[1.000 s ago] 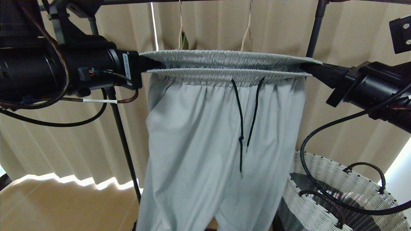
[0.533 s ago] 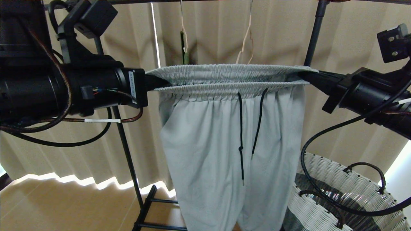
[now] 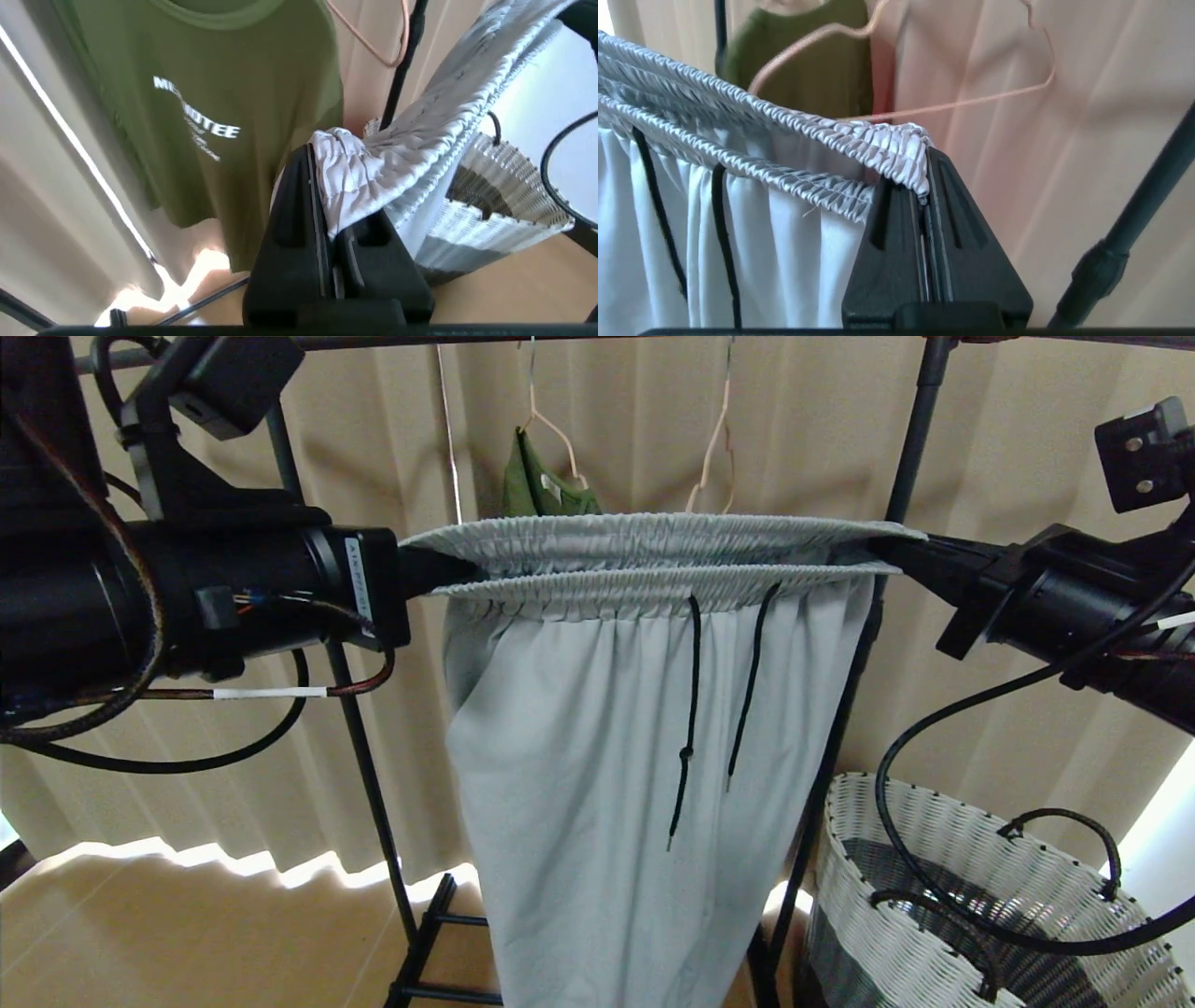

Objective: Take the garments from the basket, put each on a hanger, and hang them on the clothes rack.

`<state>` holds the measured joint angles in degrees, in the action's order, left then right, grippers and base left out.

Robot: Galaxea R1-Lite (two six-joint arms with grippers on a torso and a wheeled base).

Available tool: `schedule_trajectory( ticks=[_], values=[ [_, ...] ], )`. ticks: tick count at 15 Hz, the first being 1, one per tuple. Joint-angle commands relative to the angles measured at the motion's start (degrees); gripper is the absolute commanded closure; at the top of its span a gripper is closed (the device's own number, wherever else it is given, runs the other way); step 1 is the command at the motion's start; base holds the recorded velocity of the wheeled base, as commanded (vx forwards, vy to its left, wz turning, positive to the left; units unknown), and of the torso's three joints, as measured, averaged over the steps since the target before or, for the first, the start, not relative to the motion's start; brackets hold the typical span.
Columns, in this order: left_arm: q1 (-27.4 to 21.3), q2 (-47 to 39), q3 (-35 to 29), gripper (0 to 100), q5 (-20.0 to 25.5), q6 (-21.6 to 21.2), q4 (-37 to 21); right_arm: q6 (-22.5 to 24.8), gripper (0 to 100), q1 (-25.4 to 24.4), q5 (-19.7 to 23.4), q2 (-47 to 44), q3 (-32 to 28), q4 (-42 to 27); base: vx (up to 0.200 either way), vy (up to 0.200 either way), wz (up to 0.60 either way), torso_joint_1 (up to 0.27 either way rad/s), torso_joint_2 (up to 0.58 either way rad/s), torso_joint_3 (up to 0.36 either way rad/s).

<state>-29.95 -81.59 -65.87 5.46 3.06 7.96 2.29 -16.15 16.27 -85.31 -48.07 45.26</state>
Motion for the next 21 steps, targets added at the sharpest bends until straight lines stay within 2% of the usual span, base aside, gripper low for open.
schedule_trajectory(
  ticks=[1,7,9,10,12,13,14,16,21],
  values=[
    [-0.55,0.12,0.04,100,0.08,0.81,0.56,0.26,100,0.16,-0.01,-0.3,-0.54,0.0,0.0,0.0,0.0,0.0,0.0,0.0],
    [-2.74,0.38,-0.05,100,-0.1,0.54,0.74,0.26,100,0.33,-0.01,-0.3,0.17,-1.41,0.0,0.0,0.0,0.0,0.0,0.0],
    [-2.83,-1.47,-0.4,100,-1.77,0.63,0.74,0.34,100,0.42,-0.1,3.75,0.34,-9.67,0.0,0.0,0.0,0.0,0.0,0.0],
    [-2.83,-2.96,-1.19,100,-4.23,0.63,0.83,0.34,100,0.42,0.07,6.47,0.34,-13.18,0.0,0.0,0.0,0.0,0.0,0.0],
    [-2.83,-6.12,-4.18,100,-5.55,0.63,0.83,0.08,100,-0.02,0.69,9.64,1.31,-16.17,0.0,0.0,0.0,0.0,0.0,0.0],
    [-2.83,-6.83,-5.15,100,-5.55,0.63,0.83,-0.01,100,-0.2,0.78,10.25,1.92,-16.52,0.0,0.0,0.0,0.0,0.0,0.0],
    [-2.66,-9.02,-7.52,100,-5.64,0.81,0.83,-0.01,100,-2.66,2.01,11.57,4.74,-15.82,0.0,0.0,0.0,0.0,0.0,0.0],
    [-2.66,-9.99,-8.05,100,-5.64,0.81,0.83,-0.01,100,-5.91,2.45,12.98,5.88,-15.91,0.0,0.0,0.0,0.0,0.0,0.0],
    [-2.48,-7.62,-6.56,100,-5.73,0.63,-0.58,0.87,100,-5.29,1.83,10.6,5.79,-15.82,0.0,0.0,0.0,0.0,0.0,0.0]
  ],
)
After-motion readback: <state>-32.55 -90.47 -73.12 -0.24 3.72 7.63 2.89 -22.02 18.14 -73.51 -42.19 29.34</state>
